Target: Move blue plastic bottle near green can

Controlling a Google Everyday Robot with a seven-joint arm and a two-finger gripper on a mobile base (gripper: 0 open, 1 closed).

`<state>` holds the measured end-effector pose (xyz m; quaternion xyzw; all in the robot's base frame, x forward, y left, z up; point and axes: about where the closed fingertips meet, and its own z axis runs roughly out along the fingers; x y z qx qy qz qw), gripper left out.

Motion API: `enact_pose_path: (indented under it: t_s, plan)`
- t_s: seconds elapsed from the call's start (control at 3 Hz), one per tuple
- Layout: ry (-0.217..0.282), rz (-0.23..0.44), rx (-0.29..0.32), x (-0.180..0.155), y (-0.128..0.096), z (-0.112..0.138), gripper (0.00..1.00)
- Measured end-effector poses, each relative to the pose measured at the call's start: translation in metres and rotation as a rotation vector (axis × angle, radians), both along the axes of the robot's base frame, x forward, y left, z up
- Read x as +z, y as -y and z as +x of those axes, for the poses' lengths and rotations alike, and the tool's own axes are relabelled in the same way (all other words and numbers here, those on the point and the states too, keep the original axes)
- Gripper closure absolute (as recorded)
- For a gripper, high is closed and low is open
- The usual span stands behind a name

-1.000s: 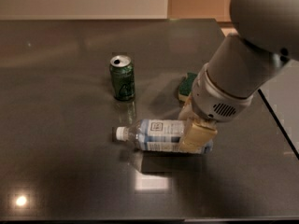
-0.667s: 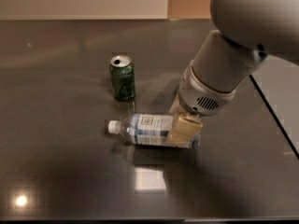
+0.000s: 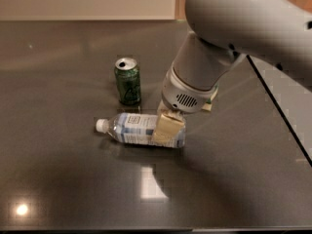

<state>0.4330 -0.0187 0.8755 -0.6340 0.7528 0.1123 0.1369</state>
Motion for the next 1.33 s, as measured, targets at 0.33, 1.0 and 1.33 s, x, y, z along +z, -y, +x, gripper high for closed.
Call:
enact_pose_path:
  t_s: [0.33, 1.0, 1.33]
  plan:
    - [0.001, 0.007, 0.004, -0.001, -0.019, 0.011, 1.00]
    - [0.021, 0.016, -0.011, -0.007, -0.035, 0.038, 0.82]
    - [0.036, 0.025, -0.023, -0.011, -0.037, 0.051, 0.59]
